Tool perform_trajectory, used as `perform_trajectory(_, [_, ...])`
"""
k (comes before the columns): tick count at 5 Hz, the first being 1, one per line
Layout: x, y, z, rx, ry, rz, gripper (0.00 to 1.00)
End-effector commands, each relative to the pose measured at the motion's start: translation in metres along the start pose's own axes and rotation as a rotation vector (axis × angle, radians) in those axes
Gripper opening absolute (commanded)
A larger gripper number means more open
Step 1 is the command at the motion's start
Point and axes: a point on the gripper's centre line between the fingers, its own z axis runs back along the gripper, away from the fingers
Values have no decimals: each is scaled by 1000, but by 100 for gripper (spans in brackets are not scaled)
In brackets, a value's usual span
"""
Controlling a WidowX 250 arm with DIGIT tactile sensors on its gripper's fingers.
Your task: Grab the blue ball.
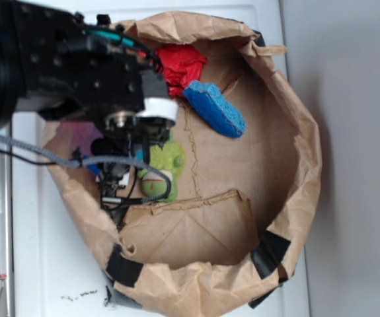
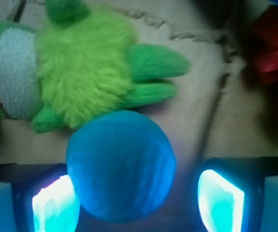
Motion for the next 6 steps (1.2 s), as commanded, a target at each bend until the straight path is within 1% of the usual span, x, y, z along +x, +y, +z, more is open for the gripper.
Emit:
perform_trajectory(1, [11,-8,-3,35,-41,3,100])
perform_trajectory(2, [20,-9,0,27,-30,33,100])
perform_trajectory(3, [23,-6,8,29,-22,39,0])
perform_trajectory(4, [21,1,26,20,-18,15,0])
perform_trajectory(5, [22,11,59,-25,-30,34,0])
perform_trajectory(6, [20,25,106,-114,-53,75,0])
